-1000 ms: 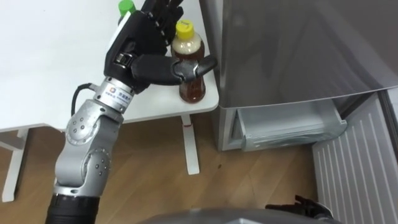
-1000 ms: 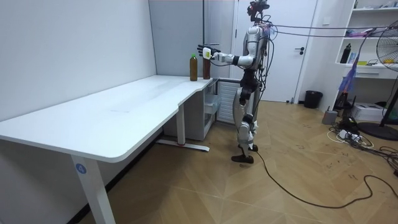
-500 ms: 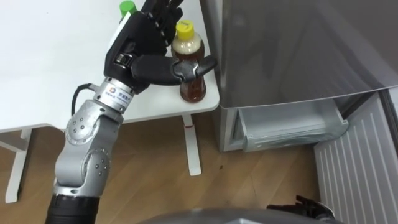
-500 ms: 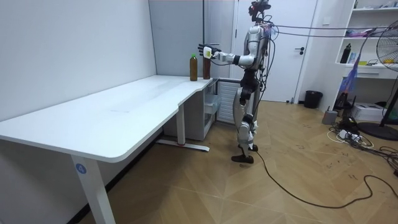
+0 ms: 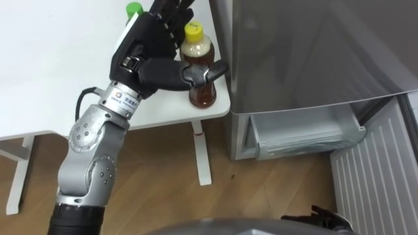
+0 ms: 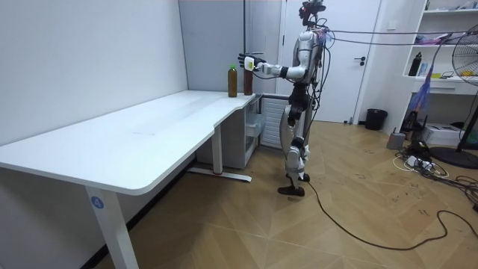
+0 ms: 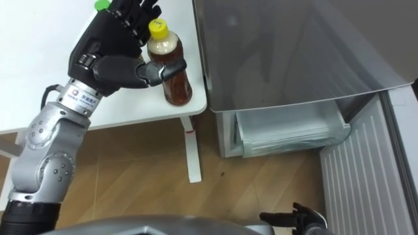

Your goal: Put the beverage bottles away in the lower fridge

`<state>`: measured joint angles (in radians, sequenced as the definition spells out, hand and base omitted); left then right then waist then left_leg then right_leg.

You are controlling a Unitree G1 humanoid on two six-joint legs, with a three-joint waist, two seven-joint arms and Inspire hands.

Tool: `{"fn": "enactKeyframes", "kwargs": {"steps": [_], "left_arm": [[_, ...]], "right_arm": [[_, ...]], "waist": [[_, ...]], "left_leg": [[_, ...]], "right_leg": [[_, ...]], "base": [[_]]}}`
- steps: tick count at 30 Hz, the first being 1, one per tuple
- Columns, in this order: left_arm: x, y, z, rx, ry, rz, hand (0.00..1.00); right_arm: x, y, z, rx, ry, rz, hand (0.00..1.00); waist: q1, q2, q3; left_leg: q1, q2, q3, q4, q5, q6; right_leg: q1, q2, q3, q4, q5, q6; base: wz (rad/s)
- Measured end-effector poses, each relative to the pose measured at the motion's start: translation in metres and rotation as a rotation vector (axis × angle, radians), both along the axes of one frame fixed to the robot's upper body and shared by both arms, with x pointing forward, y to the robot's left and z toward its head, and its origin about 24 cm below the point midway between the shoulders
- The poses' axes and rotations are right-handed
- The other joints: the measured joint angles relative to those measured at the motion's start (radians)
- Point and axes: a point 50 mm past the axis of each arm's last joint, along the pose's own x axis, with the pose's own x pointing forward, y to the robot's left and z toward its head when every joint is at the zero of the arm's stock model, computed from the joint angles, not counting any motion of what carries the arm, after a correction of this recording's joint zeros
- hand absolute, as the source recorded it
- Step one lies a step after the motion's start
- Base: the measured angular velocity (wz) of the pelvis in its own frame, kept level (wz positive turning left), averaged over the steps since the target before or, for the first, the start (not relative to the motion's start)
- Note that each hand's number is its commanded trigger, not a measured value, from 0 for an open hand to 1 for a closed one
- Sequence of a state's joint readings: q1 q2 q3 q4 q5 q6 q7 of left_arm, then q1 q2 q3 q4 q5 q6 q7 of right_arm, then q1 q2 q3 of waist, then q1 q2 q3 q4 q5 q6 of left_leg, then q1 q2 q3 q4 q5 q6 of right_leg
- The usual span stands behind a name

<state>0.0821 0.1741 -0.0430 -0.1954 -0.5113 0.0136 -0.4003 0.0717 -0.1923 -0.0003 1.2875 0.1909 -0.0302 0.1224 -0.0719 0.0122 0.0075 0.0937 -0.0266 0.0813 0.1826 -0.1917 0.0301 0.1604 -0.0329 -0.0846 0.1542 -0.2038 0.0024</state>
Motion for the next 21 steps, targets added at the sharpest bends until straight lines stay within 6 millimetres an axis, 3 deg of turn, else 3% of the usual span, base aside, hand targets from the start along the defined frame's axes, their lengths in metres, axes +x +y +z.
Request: {"fn": "enactKeyframes", "kwargs": {"steps": [8,15,21], "left_arm": [[0.001,0.001,-0.002,0.098,-0.009,0.048,0.0],[-0.002,-0.002,-0.019,0.237,0.073,0.073,0.0],[-0.002,-0.003,-0.019,0.24,0.077,0.079,0.0]], "right_arm": [[0.0,0.0,0.0,-0.013,0.01,-0.004,0.0],[-0.001,-0.001,0.0,-0.023,0.026,0.003,0.0],[-0.002,-0.002,0.0,-0.041,0.035,0.026,0.0]], "waist": [[-0.001,0.0,0.0004],[-0.003,-0.009,0.0061],[-0.006,-0.005,0.0032]], "left_leg": [[0.001,0.0,0.001,-0.004,0.0,0.0],[-0.002,0.0,0.002,-0.004,0.0,0.0],[-0.003,0.0,0.002,-0.003,0.0,0.0]], "right_leg": [[-0.002,0.001,-0.004,-0.001,0.0,0.0],[-0.006,0.0,-0.006,-0.003,0.0,0.0],[-0.008,0.0,-0.009,-0.003,0.0,0.0]], "base": [[0.0],[0.0],[0.0]]}}
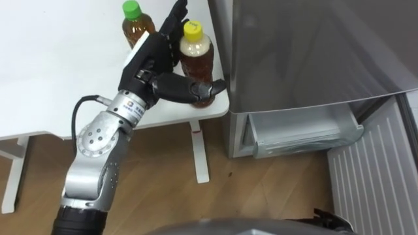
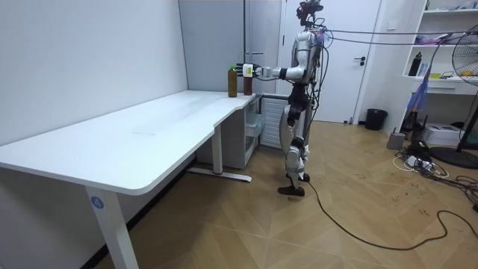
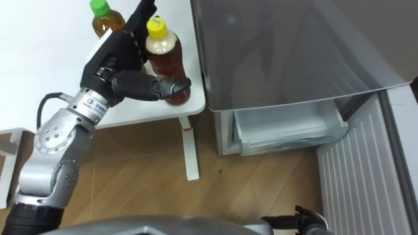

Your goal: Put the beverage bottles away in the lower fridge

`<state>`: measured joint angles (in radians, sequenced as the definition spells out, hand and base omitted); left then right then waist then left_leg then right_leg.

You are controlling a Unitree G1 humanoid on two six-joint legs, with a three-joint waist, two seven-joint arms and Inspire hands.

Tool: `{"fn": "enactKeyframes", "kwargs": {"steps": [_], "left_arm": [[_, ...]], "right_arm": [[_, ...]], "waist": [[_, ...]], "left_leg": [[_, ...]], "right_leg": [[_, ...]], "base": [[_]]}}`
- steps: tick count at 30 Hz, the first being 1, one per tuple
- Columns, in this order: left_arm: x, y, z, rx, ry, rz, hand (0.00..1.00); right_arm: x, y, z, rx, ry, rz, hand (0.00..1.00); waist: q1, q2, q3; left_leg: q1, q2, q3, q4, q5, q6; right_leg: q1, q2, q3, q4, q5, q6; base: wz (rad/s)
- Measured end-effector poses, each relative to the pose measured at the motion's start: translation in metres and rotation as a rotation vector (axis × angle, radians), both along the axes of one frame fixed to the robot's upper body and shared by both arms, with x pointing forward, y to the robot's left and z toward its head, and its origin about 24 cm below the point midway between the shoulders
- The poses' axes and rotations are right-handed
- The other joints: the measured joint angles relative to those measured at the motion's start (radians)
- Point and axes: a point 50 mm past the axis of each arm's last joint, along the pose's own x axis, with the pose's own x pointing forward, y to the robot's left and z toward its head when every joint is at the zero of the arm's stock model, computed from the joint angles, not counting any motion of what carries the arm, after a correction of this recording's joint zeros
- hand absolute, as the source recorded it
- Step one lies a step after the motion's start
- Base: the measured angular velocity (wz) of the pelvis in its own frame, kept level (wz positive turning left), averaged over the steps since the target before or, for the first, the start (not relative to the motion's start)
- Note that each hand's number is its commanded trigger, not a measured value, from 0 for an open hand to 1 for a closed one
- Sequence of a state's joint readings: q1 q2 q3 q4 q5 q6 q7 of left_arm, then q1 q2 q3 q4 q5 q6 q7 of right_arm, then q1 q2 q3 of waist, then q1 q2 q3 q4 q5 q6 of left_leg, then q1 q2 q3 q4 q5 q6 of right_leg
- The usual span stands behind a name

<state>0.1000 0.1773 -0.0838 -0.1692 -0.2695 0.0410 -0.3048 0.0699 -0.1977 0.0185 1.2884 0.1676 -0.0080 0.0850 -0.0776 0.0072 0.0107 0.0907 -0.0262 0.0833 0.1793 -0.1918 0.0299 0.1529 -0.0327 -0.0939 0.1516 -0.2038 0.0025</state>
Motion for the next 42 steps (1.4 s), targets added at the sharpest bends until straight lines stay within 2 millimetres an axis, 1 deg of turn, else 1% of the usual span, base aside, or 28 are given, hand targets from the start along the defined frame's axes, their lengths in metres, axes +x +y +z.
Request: {"fn": "enactKeyframes", "kwargs": {"steps": [17,22,24,28,34,38,42], "left_arm": [[0.0,-0.002,-0.001,0.009,0.006,0.006,0.0],[0.0,-0.002,-0.001,0.009,0.006,0.006,0.0],[0.0,-0.001,-0.001,0.011,0.006,0.006,0.0],[0.004,0.0,-0.004,0.019,0.018,0.007,0.0],[0.006,0.0,-0.005,0.021,0.022,0.002,0.0],[0.006,0.0,-0.006,0.009,0.029,0.002,0.0],[0.006,0.002,-0.016,-0.016,0.079,0.008,0.0]], "right_arm": [[-0.005,-0.003,0.0,-0.064,0.068,0.12,0.0],[-0.012,-0.005,-0.001,-0.087,0.108,0.138,0.0],[-0.013,-0.005,-0.001,-0.09,0.115,0.136,0.0],[-0.014,-0.006,-0.001,-0.106,0.132,0.185,0.0],[-0.016,-0.006,-0.001,-0.117,0.178,0.286,0.0],[-0.017,-0.005,-0.001,-0.12,0.186,0.311,0.0],[-0.019,-0.004,-0.002,-0.117,0.209,0.313,0.0]], "waist": [[-0.001,0.006,-0.0046],[-0.002,0.012,-0.007],[-0.004,0.014,-0.0061],[-0.009,0.023,-0.0003],[-0.018,0.023,-0.0002],[-0.029,0.023,0.0003],[-0.031,0.018,0.003]], "left_leg": [[0.0,0.001,0.0,0.01,0.0,0.0],[0.004,0.002,0.0,0.012,0.0,0.0],[0.005,0.002,0.001,0.012,0.0,0.0],[0.004,0.001,0.001,0.014,0.0,0.001],[0.002,0.0,0.001,0.016,0.0,0.0],[0.0,0.0,0.001,0.015,0.0,0.0],[0.005,0.0,0.005,0.009,0.0,0.0]], "right_leg": [[0.0,0.0,0.001,0.008,0.0,0.0],[0.0,0.0,0.004,0.017,0.0,0.0],[0.002,0.0,0.005,0.017,0.0,0.0],[0.003,-0.001,0.007,0.017,0.0,0.0],[0.001,-0.001,0.01,0.017,-0.004,-0.002],[-0.001,-0.001,0.012,0.016,-0.006,-0.001],[-0.001,-0.001,0.023,0.015,-0.008,-0.002]], "base": [[0.0],[0.0],[0.0],[0.0],[0.0],[0.0],[-0.05]]}}
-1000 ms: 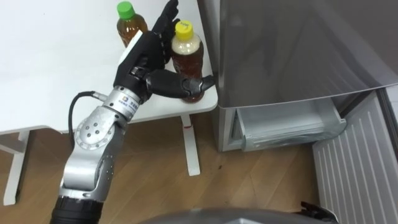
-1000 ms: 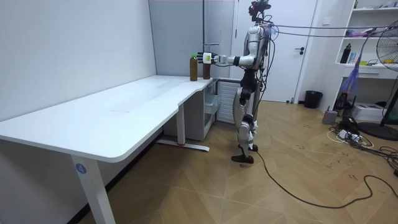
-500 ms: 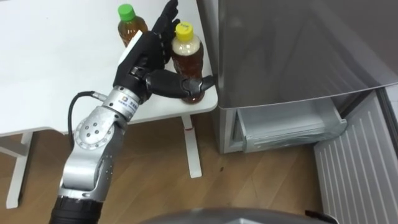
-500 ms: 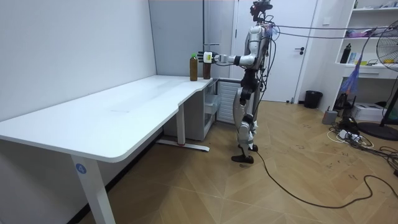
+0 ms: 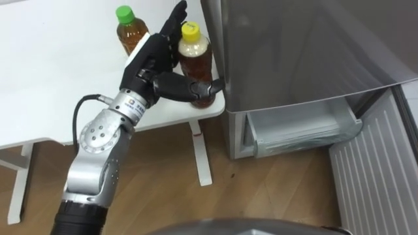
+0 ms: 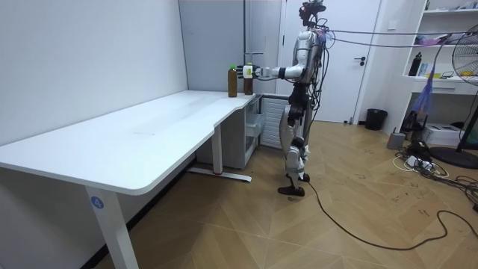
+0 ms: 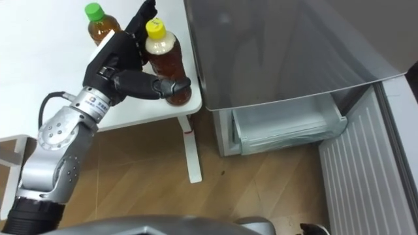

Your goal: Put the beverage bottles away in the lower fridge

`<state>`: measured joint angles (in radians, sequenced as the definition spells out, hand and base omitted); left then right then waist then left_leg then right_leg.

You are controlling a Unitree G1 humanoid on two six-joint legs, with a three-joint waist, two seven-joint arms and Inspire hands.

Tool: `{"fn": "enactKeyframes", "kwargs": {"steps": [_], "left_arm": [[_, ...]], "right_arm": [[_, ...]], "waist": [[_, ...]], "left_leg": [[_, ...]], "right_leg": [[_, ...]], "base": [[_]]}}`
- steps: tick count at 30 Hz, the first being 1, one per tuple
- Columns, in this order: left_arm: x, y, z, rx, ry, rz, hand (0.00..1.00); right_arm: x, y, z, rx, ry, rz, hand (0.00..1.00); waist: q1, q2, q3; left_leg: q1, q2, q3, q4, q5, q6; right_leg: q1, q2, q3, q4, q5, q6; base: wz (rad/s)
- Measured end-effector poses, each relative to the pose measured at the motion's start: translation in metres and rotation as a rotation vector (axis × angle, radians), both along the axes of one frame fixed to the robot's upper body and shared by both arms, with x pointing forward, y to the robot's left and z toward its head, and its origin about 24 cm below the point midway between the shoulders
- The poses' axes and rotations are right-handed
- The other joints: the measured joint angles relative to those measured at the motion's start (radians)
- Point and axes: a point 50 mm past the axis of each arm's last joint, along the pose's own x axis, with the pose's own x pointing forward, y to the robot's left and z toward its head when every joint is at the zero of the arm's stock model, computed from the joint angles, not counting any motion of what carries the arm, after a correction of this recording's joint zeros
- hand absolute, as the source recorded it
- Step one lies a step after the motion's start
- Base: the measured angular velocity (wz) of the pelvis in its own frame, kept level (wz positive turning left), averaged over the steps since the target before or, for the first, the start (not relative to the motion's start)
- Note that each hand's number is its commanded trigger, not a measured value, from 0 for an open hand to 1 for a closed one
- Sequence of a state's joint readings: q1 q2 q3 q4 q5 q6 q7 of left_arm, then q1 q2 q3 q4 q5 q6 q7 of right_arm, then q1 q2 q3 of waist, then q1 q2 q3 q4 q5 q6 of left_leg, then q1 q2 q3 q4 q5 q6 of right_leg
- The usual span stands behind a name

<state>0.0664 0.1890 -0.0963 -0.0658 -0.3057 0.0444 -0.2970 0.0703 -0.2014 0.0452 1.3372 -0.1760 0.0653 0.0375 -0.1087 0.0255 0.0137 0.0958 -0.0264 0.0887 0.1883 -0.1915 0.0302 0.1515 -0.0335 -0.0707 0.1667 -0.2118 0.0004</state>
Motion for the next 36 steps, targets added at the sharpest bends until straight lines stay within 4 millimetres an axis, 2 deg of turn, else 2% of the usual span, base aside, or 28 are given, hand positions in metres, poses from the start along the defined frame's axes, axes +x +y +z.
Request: {"fn": "enactKeyframes", "kwargs": {"steps": [7,8,9,10,12,13,31,36], "left_arm": [[0.0,0.002,-0.008,-0.003,0.035,0.019,0.0],[0.0,0.002,-0.008,-0.003,0.036,0.02,0.1],[0.0,0.003,-0.009,-0.009,0.042,0.026,0.3],[0.0,0.004,-0.011,-0.007,0.051,0.034,0.56],[0.0,0.004,-0.012,-0.006,0.057,0.043,0.89],[0.0,0.004,-0.012,-0.006,0.057,0.043,1.0],[0.0,0.004,-0.02,0.004,0.115,0.041,1.0],[0.006,0.002,-0.014,0.007,0.09,0.045,1.0]], "right_arm": [[-0.003,0.004,-0.001,0.012,0.033,0.044,0.0],[-0.003,0.004,-0.001,0.015,0.035,0.045,0.0],[-0.003,0.004,-0.001,0.022,0.041,0.045,0.0],[-0.003,0.004,-0.001,0.025,0.046,0.046,0.0],[-0.003,0.004,-0.001,0.029,0.052,0.053,0.0],[-0.004,0.005,-0.001,0.03,0.057,0.055,0.0],[-0.005,0.005,-0.001,0.054,0.084,0.062,0.0],[-0.004,0.006,-0.001,0.054,0.083,0.067,0.0]], "waist": [[-0.003,-0.006,0.0028],[-0.003,-0.006,0.0028],[-0.002,-0.007,0.0027],[-0.002,-0.006,0.0023],[-0.003,-0.007,0.0023],[-0.002,-0.007,0.0019],[-0.004,-0.011,-0.0003],[-0.002,-0.013,-0.0003]], "left_leg": [[-0.012,0.0,0.017,0.0,0.0,0.0],[-0.013,0.0,0.017,0.0,0.0,0.0],[-0.013,0.0,0.018,0.0,0.0,0.0],[-0.013,0.001,0.019,0.001,0.0,0.0],[-0.013,0.001,0.02,0.001,0.0,0.0],[-0.012,0.001,0.021,0.001,0.0,0.0],[-0.015,0.002,0.02,0.002,0.0,0.0],[-0.015,0.003,0.02,0.003,0.0,0.0]], "right_leg": [[-0.017,0.0,0.02,0.004,-0.002,0.0],[-0.018,0.0,0.021,0.005,-0.002,0.0],[-0.02,0.001,0.025,0.006,-0.002,0.0],[-0.021,0.001,0.029,0.007,-0.002,0.0],[-0.022,0.002,0.032,0.007,-0.002,0.0],[-0.023,0.002,0.037,0.008,-0.002,0.0],[-0.031,0.004,0.042,0.018,-0.002,0.0],[-0.032,0.004,0.042,0.02,-0.002,-0.001]], "base": [[-0.05],[-0.03],[-0.06],[-0.06],[-0.04],[-0.04],[0.0],[0.0]]}}
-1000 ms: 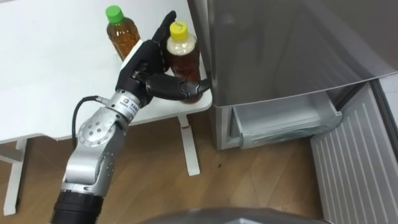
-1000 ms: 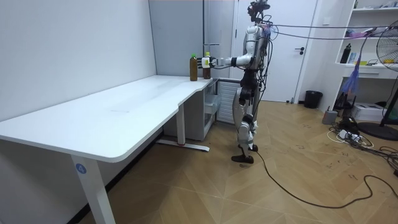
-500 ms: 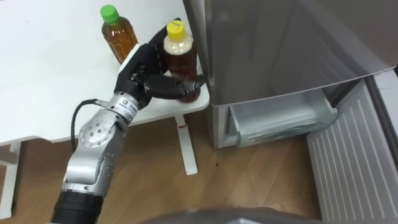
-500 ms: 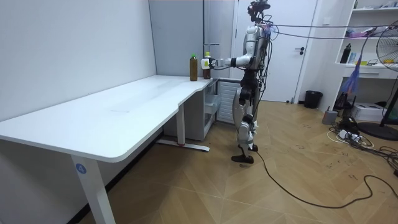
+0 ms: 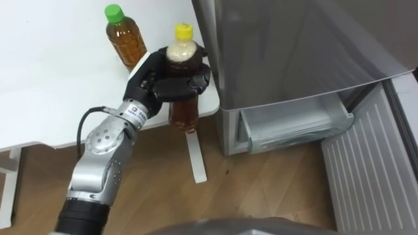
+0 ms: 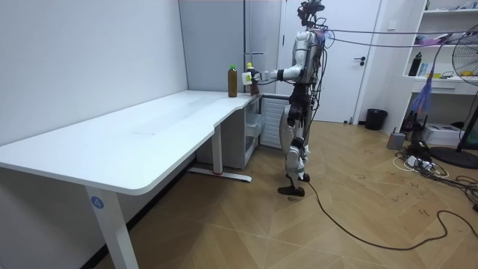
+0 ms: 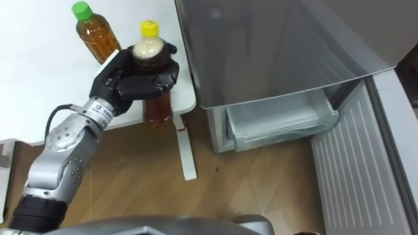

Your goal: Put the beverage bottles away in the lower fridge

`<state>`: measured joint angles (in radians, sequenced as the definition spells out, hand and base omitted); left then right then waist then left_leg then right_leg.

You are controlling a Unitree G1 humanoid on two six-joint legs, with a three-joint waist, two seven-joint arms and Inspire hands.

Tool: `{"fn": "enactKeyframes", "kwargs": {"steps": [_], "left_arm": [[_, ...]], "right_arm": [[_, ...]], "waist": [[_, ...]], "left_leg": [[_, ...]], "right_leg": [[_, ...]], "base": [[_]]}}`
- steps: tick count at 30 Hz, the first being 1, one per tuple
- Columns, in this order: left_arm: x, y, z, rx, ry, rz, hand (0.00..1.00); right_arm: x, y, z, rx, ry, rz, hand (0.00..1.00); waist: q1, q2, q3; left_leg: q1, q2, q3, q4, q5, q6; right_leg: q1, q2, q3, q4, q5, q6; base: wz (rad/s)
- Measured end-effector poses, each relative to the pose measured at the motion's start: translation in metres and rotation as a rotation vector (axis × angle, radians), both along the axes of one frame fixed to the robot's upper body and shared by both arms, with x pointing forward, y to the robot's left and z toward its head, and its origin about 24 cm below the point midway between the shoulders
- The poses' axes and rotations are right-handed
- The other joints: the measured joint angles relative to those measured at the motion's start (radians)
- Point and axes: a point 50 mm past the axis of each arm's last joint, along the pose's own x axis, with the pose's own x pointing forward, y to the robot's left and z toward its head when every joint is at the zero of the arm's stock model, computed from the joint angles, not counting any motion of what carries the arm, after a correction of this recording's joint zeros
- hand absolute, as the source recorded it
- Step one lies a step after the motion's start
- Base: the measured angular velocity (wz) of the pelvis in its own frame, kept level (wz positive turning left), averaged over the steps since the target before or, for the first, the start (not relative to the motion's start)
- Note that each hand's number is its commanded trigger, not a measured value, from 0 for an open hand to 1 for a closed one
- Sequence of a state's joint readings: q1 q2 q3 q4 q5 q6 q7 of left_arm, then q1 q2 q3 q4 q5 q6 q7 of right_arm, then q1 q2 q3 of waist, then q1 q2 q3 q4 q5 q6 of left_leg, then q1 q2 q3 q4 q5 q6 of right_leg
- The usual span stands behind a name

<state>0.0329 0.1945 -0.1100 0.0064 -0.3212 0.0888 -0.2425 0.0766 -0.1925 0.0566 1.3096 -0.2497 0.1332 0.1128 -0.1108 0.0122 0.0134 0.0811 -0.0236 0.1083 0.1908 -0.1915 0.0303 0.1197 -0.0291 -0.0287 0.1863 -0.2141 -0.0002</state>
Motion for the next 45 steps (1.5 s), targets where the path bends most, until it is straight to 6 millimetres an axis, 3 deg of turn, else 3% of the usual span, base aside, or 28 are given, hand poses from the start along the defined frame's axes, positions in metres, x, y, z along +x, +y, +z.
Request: {"fn": "enactKeyframes", "kwargs": {"steps": [14,20,22,29,38,41,45], "left_arm": [[0.002,0.0,0.003,0.02,-0.01,-0.013,1.0],[0.002,-0.004,0.017,0.024,-0.075,-0.038,1.0],[0.002,-0.006,0.022,0.025,-0.094,-0.047,1.0],[0.002,-0.01,0.021,0.027,-0.1,-0.052,1.0],[-0.001,-0.025,0.019,-0.025,-0.083,-0.096,1.0],[-0.005,-0.028,0.014,-0.026,-0.062,-0.112,1.0],[-0.009,-0.029,0.007,-0.027,-0.034,-0.126,1.0]], "right_arm": [[0.008,0.001,0.0,0.007,-0.009,0.027,0.0],[0.015,0.001,0.001,0.009,-0.036,0.05,0.0],[0.022,0.002,0.002,0.011,-0.062,0.056,0.0],[0.045,0.005,0.006,0.018,-0.165,0.093,0.0],[0.074,0.011,0.015,0.036,-0.24,0.301,0.0],[0.097,0.021,0.024,0.072,-0.334,0.356,0.0],[0.121,0.054,0.034,0.191,-0.471,0.408,0.0]], "waist": [[0.002,-0.005,0.0017],[0.013,-0.009,-0.0023],[0.02,-0.01,-0.0086],[0.059,-0.012,-0.0082],[0.098,-0.014,-0.0066],[0.101,-0.018,-0.0043],[0.113,-0.022,-0.0021]], "left_leg": [[-0.001,0.002,-0.001,0.007,0.0,0.0],[-0.005,0.008,-0.002,0.007,0.0,0.0],[-0.012,0.004,-0.002,0.008,0.0,0.0],[-0.022,0.01,-0.002,0.012,0.0,0.0],[-0.022,0.009,-0.003,0.012,0.0,0.0],[-0.021,0.01,-0.005,0.012,0.0,0.0],[-0.018,0.009,-0.006,0.014,0.0,-0.001]], "right_leg": [[0.0,0.001,0.0,0.0,0.0,0.0],[0.0,0.002,-0.008,-0.001,0.001,-0.002],[-0.007,0.003,-0.007,-0.001,0.002,-0.002],[-0.015,0.003,-0.012,0.0,0.002,-0.003],[-0.013,-0.001,-0.028,0.001,0.002,-0.003],[-0.012,0.0,-0.028,0.001,0.002,-0.003],[-0.005,0.002,-0.03,-0.005,0.003,-0.004]], "base": [[0.0],[0.0],[0.0],[0.0],[0.03],[0.0],[0.0]]}}
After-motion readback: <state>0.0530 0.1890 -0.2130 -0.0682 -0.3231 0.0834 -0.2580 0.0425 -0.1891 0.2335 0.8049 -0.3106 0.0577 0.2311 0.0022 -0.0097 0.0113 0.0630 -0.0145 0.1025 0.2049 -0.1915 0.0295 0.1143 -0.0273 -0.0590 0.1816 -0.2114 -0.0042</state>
